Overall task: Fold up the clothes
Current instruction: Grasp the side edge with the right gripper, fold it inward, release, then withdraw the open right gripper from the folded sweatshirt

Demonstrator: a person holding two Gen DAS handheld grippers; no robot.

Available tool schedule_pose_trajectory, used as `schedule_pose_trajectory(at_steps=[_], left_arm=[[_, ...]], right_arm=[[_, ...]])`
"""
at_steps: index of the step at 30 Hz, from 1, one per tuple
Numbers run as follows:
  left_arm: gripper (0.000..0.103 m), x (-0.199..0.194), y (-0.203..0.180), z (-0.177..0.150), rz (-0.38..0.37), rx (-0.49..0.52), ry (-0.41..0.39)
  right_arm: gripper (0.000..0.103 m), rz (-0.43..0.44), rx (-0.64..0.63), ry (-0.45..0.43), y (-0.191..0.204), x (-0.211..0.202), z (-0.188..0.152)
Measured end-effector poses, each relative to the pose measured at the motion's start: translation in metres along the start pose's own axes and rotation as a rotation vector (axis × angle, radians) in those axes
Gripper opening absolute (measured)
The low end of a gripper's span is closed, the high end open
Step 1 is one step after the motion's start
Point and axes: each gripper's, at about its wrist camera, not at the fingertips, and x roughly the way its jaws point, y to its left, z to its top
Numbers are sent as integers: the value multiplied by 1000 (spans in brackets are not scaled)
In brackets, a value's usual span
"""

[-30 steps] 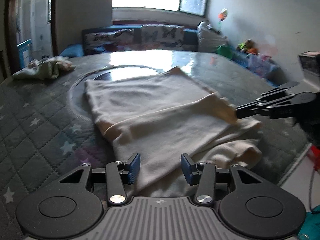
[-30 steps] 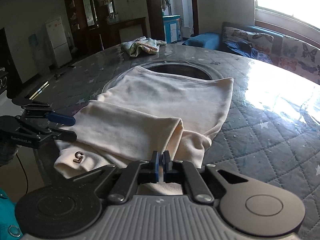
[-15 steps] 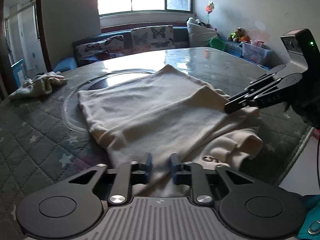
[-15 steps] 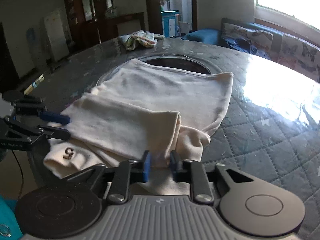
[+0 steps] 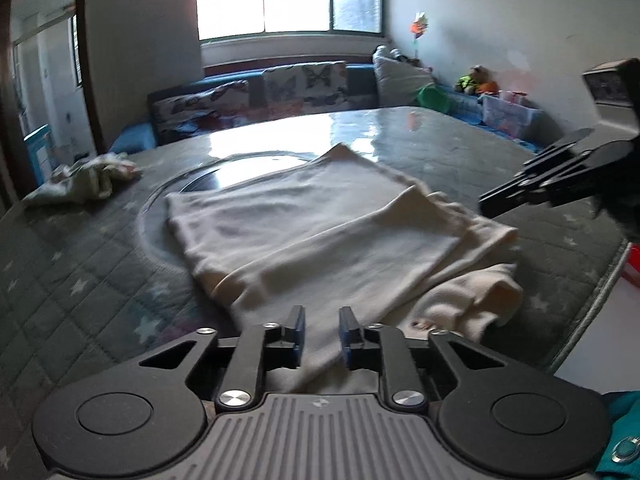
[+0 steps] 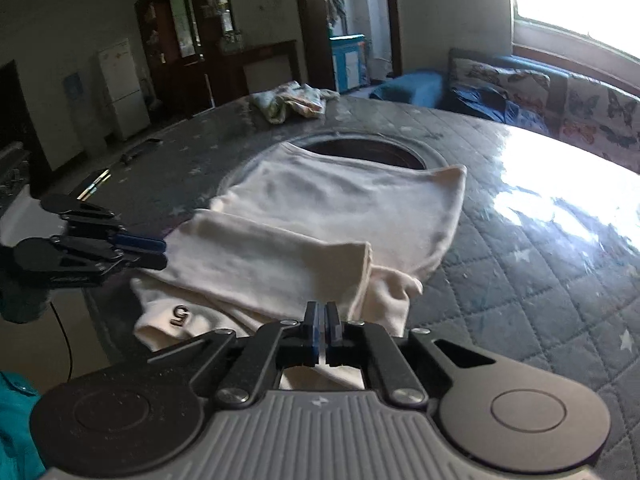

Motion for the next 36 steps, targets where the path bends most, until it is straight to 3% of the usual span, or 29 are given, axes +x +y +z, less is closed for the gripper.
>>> schedule_pose_trajectory(at_steps=[3,6,11,15,19,22,25,30,36], left_arm=[[41,8,0,9,-1,-37,-4],[41,17,4,21,-6,-84,-8],[41,36,13,37,-3,-125,-14],[42,54,23,37,24,-151,27],[43,55,29,32,37,-157,39],[46,38,21,31,-7,-113,23],[54,19,8,24,-72,-51,18],[62,-10,-13,5,-153,62,35],[67,-19,-37,-14,-157,207,37]], right_arm=[[9,-8,-8,-15,0,4,2],[19,-18,-21,-41,0,13,10],[20,-12,-43,-83,3,40,29],[22,-11,-23,-59,-3,65,32],[31,-18,-24,-27,-8,76,26],[56,-7,-68,-29,-2,62,27],[60,-1,-170,-11,10,48,24],[77,9,-249,12,22,28,13],[83,9,-306,37,29,9,1]])
